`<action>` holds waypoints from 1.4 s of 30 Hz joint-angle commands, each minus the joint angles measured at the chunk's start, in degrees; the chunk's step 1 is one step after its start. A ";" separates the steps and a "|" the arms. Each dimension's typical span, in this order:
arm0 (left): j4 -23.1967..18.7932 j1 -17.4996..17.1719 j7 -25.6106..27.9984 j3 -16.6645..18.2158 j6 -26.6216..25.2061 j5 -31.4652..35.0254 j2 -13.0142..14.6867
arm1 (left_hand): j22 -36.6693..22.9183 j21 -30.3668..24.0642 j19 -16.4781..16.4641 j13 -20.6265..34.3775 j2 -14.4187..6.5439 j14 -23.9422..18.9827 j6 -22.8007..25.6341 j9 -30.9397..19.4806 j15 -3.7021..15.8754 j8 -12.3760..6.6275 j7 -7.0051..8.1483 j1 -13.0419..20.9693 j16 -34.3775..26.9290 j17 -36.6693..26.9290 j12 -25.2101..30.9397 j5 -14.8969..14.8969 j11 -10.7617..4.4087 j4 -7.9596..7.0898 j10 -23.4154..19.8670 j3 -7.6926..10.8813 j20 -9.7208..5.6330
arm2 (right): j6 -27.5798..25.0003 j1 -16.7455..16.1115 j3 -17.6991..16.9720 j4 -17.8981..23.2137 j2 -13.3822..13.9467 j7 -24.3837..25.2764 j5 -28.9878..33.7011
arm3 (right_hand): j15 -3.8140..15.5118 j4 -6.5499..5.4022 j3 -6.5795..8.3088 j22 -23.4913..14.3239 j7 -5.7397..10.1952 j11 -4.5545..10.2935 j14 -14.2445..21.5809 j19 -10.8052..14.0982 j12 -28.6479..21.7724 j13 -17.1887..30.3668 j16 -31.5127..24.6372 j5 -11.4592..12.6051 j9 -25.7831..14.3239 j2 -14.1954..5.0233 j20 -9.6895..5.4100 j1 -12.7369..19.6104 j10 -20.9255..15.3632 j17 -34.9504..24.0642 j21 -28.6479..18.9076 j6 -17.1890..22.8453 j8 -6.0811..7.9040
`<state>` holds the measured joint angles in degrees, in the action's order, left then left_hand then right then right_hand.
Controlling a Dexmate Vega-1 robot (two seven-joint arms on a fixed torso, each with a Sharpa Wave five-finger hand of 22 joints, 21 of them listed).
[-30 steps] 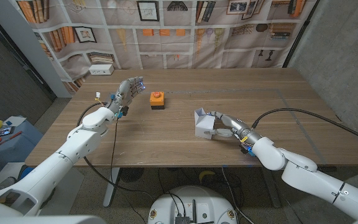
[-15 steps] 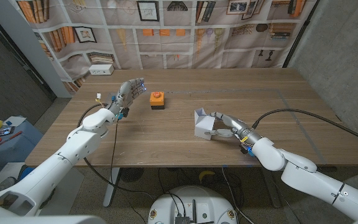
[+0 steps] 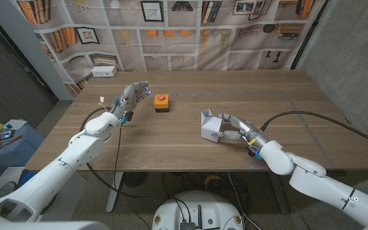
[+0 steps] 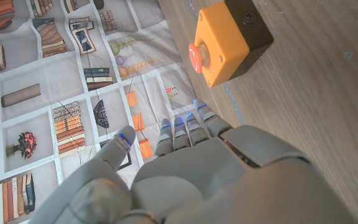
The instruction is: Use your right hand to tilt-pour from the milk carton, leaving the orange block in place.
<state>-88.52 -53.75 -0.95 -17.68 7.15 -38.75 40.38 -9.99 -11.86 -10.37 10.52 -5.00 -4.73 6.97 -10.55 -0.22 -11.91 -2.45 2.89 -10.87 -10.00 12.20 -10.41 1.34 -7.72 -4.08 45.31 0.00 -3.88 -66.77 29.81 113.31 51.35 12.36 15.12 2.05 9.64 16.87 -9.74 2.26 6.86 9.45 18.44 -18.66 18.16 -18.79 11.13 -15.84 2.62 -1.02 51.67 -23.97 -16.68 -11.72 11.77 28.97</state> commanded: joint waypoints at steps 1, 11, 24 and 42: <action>-1.80 -0.77 1.28 -0.05 -1.19 -0.08 0.14 | -0.25 -0.33 -0.38 0.33 -4.86 -0.51 0.72 -0.09 0.14 0.01 0.12 -0.47 -0.05 -0.09 0.09 0.07 0.06 -0.03 -0.46 0.51 -0.12 | 0.14 -0.16 -1.40 0.97 0.83 -0.02 -0.95 | 1.86 -0.16 0.52 -0.12 -0.05 0.19 0.44 0.56 -0.24 0.18 -0.42 -0.17 -0.30 -0.10 -0.16 0.53 -0.69 -0.32 -0.27 0.58 0.39; -4.46 -2.15 3.52 0.23 -2.79 -0.44 0.30 | -0.25 -0.30 -0.42 0.34 -4.85 -1.10 0.85 -0.11 0.32 0.06 0.47 -0.53 -0.19 -0.12 0.05 0.09 -0.04 -0.09 -0.60 0.59 -0.16 | 0.08 0.47 -3.51 1.76 2.63 -1.94 -2.84 | 1.86 -0.33 0.51 -0.13 0.07 0.12 0.72 0.83 -0.08 0.34 -0.71 -0.19 -0.34 -0.14 -0.17 0.51 -0.91 -0.48 -0.20 0.52 0.64; -8.78 -4.01 7.28 0.29 -5.35 -0.26 0.55 | -0.25 -0.25 -0.46 0.35 -4.83 -1.16 1.02 -0.14 0.29 0.10 0.79 -0.54 -0.06 -0.11 -0.05 0.09 -0.19 -0.09 -0.69 0.74 -0.09 | 0.89 1.29 -6.92 2.04 5.60 -4.11 -5.50 | 1.78 -0.52 0.54 -0.15 0.08 0.04 0.89 1.21 0.09 0.52 -0.98 -0.17 -0.37 -0.35 0.02 0.42 -1.12 -0.66 -0.20 0.41 0.84; -12.97 -5.20 11.28 -0.44 -8.06 0.25 -0.16 | -0.26 -0.17 -0.44 0.37 -4.84 -1.28 1.25 -0.18 0.36 0.14 0.99 -0.60 0.05 -0.14 -0.20 0.11 -0.16 -0.16 -0.73 0.91 -0.15 | 2.80 1.84 -10.89 0.92 8.72 -6.85 -9.62 | 1.98 -0.73 0.47 -0.18 0.25 0.03 1.44 1.69 0.14 0.83 -1.50 -0.15 -0.29 -0.51 0.12 0.12 -2.00 -0.93 -0.15 0.53 1.23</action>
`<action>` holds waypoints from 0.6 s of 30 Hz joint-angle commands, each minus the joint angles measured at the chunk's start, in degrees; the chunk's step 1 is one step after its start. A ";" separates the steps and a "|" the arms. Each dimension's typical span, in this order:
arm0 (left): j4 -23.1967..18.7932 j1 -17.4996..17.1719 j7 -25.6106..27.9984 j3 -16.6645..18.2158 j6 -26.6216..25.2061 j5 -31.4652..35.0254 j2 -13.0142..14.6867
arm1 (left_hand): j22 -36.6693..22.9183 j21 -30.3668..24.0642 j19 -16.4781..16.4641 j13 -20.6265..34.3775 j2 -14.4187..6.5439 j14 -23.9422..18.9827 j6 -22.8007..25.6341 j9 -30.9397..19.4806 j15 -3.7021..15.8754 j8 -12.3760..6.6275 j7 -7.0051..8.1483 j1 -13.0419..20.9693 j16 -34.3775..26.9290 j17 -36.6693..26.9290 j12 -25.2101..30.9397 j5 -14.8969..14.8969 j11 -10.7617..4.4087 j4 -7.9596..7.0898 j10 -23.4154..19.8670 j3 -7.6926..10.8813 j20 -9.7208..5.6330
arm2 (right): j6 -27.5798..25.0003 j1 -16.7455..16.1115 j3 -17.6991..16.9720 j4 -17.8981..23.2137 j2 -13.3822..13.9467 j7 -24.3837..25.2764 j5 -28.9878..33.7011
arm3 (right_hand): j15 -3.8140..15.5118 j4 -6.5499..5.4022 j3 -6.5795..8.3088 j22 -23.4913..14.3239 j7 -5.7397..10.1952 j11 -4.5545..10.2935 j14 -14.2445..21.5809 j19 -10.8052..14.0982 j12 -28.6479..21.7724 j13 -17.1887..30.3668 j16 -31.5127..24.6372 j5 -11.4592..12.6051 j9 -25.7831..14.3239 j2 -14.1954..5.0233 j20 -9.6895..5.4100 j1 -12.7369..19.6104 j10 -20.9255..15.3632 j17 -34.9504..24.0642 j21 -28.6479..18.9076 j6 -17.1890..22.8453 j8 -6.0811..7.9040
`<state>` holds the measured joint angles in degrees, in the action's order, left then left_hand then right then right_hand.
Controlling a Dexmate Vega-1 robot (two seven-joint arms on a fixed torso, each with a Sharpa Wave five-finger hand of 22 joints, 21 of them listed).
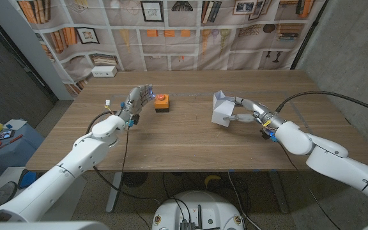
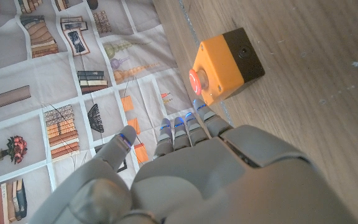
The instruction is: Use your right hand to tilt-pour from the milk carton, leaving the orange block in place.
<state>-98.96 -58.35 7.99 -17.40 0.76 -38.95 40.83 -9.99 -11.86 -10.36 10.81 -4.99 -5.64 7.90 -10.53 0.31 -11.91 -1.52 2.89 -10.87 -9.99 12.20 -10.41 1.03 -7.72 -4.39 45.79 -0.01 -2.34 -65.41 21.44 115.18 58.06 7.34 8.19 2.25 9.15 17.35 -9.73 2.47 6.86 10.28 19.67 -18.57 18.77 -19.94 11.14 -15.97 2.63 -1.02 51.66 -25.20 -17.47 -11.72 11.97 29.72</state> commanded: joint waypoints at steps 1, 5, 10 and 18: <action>-2.70 -0.58 2.61 -0.81 -1.85 0.54 -0.69 | -0.26 -0.18 -0.47 0.08 -4.84 -0.38 0.33 -0.19 -0.18 0.14 0.08 -0.60 0.05 -0.16 -0.20 0.11 0.21 -0.15 -0.46 0.44 -0.14 | 1.38 0.60 -2.71 -1.11 2.19 -2.06 -2.90 | 1.79 -0.24 -0.01 -0.19 0.02 0.00 0.61 0.45 0.03 0.23 -0.37 -0.15 -0.16 -0.51 0.14 0.12 -0.85 -0.15 -0.14 0.33 0.50; -3.34 -0.55 3.49 -1.08 -2.54 0.73 -0.96 | -0.26 -0.17 -0.46 0.08 -4.84 -0.34 0.31 -0.20 -0.16 0.17 0.10 -0.59 0.09 -0.15 -0.23 0.11 0.19 -0.14 -0.45 0.47 -0.16 | 1.95 1.26 -3.36 -1.86 2.93 -2.97 -3.58 | 1.75 -0.25 -0.03 -0.20 0.11 -0.08 0.67 0.52 0.05 0.31 -0.45 -0.15 -0.13 -0.51 0.22 0.08 -1.04 -0.20 -0.11 0.24 0.53; -3.61 -0.24 4.39 -1.64 -2.96 1.11 -1.68 | -0.26 -0.16 -0.48 0.09 -4.84 -0.35 0.35 -0.21 -0.15 0.19 0.17 -0.60 0.11 -0.15 -0.27 0.12 0.26 -0.15 -0.45 0.51 -0.12 | 2.48 2.76 -3.73 -3.10 4.08 -4.85 -4.02 | 1.89 -0.27 -0.02 -0.20 0.16 -0.08 0.77 0.54 0.10 0.39 -0.57 -0.14 -0.08 -0.59 0.29 0.06 -1.15 -0.26 -0.07 0.43 0.67; -3.29 0.88 5.26 -2.90 -3.58 1.87 -3.04 | -0.26 -0.14 -0.50 0.09 -4.84 -0.39 0.33 -0.22 -0.17 0.25 0.19 -0.62 0.13 -0.17 -0.33 0.13 0.22 -0.17 -0.42 0.55 -0.15 | 2.91 5.25 -3.56 -4.78 5.92 -7.35 -3.19 | 1.96 -0.27 -0.02 -0.21 -0.14 -0.01 1.02 0.96 0.18 0.53 -0.78 -0.13 -0.02 -0.66 0.27 0.06 -1.34 -0.34 -0.15 0.31 0.74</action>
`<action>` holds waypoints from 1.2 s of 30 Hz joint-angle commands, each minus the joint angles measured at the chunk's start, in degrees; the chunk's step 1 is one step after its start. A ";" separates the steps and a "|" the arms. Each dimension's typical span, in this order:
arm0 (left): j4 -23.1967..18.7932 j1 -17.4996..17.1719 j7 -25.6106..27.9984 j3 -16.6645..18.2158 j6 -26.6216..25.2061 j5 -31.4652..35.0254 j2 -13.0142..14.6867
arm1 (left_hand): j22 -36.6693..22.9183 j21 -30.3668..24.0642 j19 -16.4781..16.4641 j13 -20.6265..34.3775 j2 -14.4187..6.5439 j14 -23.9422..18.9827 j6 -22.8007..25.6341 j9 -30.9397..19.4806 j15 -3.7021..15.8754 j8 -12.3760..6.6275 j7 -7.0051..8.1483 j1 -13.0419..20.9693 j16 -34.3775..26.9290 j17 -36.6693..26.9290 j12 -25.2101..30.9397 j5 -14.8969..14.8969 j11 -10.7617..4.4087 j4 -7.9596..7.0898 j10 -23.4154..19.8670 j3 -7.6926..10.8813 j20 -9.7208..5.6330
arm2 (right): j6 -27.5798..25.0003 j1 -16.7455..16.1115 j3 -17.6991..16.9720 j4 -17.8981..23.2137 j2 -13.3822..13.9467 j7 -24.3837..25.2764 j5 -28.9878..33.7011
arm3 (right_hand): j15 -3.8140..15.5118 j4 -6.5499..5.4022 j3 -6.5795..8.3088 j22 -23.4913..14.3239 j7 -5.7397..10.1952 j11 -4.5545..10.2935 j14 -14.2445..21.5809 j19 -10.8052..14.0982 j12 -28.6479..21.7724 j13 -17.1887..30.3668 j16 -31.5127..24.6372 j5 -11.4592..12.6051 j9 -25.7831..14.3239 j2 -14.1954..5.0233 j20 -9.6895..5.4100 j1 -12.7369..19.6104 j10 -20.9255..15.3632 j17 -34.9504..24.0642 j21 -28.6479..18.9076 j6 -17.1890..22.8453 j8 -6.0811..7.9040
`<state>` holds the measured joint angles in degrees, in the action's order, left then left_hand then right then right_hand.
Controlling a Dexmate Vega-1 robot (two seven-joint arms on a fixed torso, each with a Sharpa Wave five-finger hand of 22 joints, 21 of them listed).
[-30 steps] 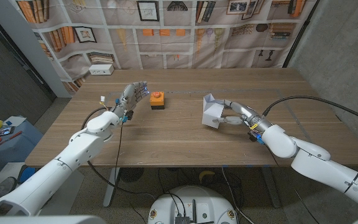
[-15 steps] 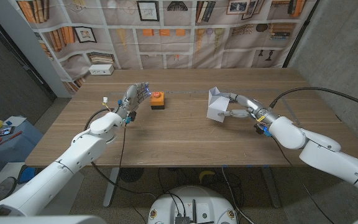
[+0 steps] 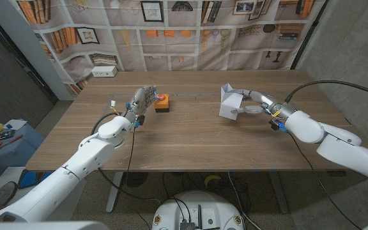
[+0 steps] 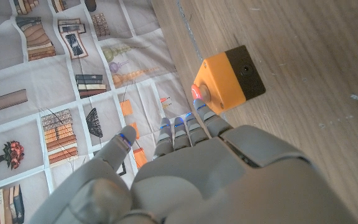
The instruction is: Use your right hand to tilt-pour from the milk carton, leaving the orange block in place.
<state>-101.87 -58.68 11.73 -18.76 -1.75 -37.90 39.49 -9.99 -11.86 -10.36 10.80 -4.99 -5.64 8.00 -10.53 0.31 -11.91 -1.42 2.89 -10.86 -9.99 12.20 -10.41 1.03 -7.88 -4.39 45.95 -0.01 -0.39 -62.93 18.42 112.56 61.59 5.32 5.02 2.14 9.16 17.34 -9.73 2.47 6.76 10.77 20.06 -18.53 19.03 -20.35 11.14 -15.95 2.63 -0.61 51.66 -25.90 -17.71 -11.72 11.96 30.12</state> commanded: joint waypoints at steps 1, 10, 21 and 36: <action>-0.35 1.38 1.54 -1.72 -1.23 0.99 -1.72 | -0.26 -0.13 -0.49 0.10 -4.85 -0.41 0.26 -0.22 -0.19 0.24 0.15 -0.62 0.13 -0.17 -0.34 0.13 0.25 -0.01 -0.42 0.41 -0.14 | 1.08 3.07 -0.51 -2.36 2.63 -5.68 0.06 | 2.07 -0.27 -0.01 -0.21 -0.08 0.08 0.54 0.60 0.15 0.30 -0.39 -0.12 -0.02 -0.67 -0.12 0.07 -0.66 -0.11 -0.15 0.33 0.36; -0.10 2.73 2.06 -2.51 -2.54 1.32 -2.44 | -0.26 -0.11 -0.50 0.11 -4.84 -0.41 0.29 -0.23 -0.16 0.28 0.22 -0.65 0.16 -0.18 -0.36 0.14 0.19 -0.03 -0.50 0.46 -0.12 | 0.88 6.76 0.59 -3.74 4.42 -9.75 1.69 | 2.07 -0.25 0.02 -0.22 -0.17 0.15 1.06 0.97 0.09 0.51 -0.74 -0.10 0.06 -0.81 -0.03 0.12 -1.31 -0.22 -0.17 0.61 0.62; 1.50 4.33 2.08 -3.38 -2.55 1.78 -3.82 | -0.26 -0.07 -0.49 0.11 -4.87 -0.39 0.21 -0.25 -0.15 0.36 0.30 -0.64 0.19 -0.19 -0.42 0.15 0.27 -0.01 -0.52 0.48 -0.12 | -0.82 10.69 1.74 -3.55 6.60 -15.69 2.48 | 2.26 -0.40 -0.05 -0.23 -0.16 0.06 1.24 1.74 0.14 0.81 -1.01 -0.10 0.20 -1.01 -0.29 -0.18 -1.84 -0.37 -0.28 0.53 0.76; 1.88 4.61 2.75 -4.24 -2.54 2.46 -4.90 | -0.27 -0.05 -0.50 0.12 -4.89 -0.39 0.29 -0.26 -0.18 0.38 0.33 -0.63 0.21 -0.20 -0.48 0.17 0.21 0.04 -0.54 0.48 -0.13 | -3.69 16.16 4.73 -1.74 8.27 -22.22 8.89 | 2.27 -0.31 -0.02 -0.24 -0.04 0.09 1.75 2.26 0.31 1.21 -1.42 -0.06 0.42 -1.26 -0.23 -0.10 -2.13 -0.51 -0.23 0.27 0.83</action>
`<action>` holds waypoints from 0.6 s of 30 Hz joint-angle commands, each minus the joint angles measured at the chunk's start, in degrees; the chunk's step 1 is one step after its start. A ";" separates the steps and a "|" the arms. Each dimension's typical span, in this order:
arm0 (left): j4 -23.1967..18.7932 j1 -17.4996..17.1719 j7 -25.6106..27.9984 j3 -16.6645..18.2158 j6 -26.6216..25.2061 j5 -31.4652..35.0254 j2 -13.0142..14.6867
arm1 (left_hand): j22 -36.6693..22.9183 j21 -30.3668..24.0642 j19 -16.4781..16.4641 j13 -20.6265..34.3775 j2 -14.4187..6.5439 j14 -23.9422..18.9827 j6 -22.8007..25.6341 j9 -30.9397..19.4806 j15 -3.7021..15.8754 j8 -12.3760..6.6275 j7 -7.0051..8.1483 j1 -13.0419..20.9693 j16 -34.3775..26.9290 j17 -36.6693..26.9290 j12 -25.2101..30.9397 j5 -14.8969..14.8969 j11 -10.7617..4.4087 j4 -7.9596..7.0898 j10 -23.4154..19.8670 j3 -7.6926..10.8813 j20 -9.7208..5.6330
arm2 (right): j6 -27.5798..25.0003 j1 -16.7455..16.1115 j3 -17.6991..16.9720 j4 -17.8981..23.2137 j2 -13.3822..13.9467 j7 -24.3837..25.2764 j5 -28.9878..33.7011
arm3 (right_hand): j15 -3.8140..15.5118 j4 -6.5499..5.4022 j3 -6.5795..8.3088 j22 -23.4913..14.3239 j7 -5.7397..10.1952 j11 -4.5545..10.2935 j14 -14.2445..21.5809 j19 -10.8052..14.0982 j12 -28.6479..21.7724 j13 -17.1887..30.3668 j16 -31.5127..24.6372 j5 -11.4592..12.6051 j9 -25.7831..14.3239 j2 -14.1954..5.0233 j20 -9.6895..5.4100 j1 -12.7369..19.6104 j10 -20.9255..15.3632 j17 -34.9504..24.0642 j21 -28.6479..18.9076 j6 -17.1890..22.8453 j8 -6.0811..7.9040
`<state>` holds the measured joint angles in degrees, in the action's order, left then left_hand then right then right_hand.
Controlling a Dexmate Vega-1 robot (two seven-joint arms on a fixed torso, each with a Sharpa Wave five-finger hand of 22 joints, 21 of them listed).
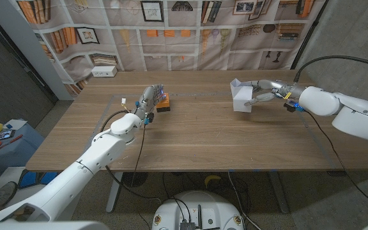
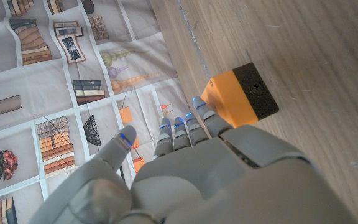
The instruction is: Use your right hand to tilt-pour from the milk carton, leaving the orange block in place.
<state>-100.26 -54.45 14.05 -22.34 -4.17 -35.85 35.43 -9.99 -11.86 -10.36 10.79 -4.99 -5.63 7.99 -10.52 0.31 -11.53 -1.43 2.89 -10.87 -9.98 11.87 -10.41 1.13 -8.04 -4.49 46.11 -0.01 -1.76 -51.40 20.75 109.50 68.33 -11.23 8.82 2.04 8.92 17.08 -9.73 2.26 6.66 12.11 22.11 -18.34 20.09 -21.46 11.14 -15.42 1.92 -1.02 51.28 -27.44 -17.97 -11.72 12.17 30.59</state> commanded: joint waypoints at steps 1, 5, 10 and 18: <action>0.26 0.38 0.44 -0.65 -0.13 0.42 -0.84 | -0.27 -0.05 -0.51 0.13 -4.89 -0.40 0.27 -0.26 -0.19 0.01 0.32 -0.63 0.20 -0.21 -0.15 0.17 0.09 0.20 -0.44 0.31 -0.15 | -2.38 4.63 2.40 1.35 1.52 -5.73 5.16 | 2.40 -0.06 0.23 -0.24 0.22 0.30 0.43 0.22 0.14 0.16 -0.33 -0.06 -0.10 -0.53 0.21 0.29 -0.58 -0.24 -0.22 0.10 0.37; 0.15 0.39 0.33 -0.62 -0.26 0.36 -0.76 | -0.27 -0.05 -0.51 0.13 -4.90 -0.44 0.30 -0.27 -0.22 0.01 0.33 -0.64 0.19 -0.22 -0.18 0.18 0.10 0.18 -0.42 0.31 -0.15 | -3.98 6.60 3.67 2.39 1.51 -8.46 8.22 | 2.36 -0.04 0.21 -0.23 0.07 0.22 0.56 0.25 0.17 0.24 -0.40 -0.06 -0.07 -0.52 0.34 0.29 -0.63 -0.25 -0.19 -0.02 0.35; 0.41 0.72 0.17 -0.75 -0.31 0.54 -0.79 | -0.27 -0.04 -0.51 0.14 -4.90 -0.44 0.33 -0.27 -0.17 0.01 0.34 -0.64 0.20 -0.22 -0.18 0.18 0.08 0.19 -0.46 0.32 -0.14 | -6.42 9.44 5.58 4.32 1.42 -13.29 13.03 | 2.33 -0.04 0.20 -0.23 0.10 0.29 0.60 0.17 0.17 0.36 -0.46 -0.06 -0.03 -0.55 0.38 0.27 -0.83 -0.28 -0.09 -0.03 0.40; 1.26 1.29 -0.32 -1.03 0.11 0.64 -1.24 | -0.27 -0.02 -0.51 0.14 -4.89 -0.44 0.32 -0.28 -0.18 0.04 0.40 -0.66 0.20 -0.23 -0.17 0.19 0.13 0.17 -0.56 0.33 -0.13 | -8.53 12.25 7.19 6.43 1.10 -18.86 18.88 | 2.16 -0.17 0.07 -0.23 0.11 0.20 0.62 0.45 0.28 0.56 -0.52 -0.11 0.01 -0.51 0.64 -0.08 -0.84 -0.32 -0.11 -0.02 0.51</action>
<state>-99.82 -53.80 14.32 -23.01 -4.36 -35.40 34.65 -9.99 -11.86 -10.36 10.79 -4.99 -5.63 7.99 -10.52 0.31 -11.53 -1.43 2.89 -10.86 -9.98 11.88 -10.41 1.13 -8.03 -4.49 46.10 -0.01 -7.08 -43.51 25.37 113.20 69.54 -22.49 19.91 2.46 8.92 17.08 -9.73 2.26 6.65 12.52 22.31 -18.33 20.35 -21.46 11.14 -15.42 1.94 -0.82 51.28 -27.47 -18.23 -11.72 12.17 30.59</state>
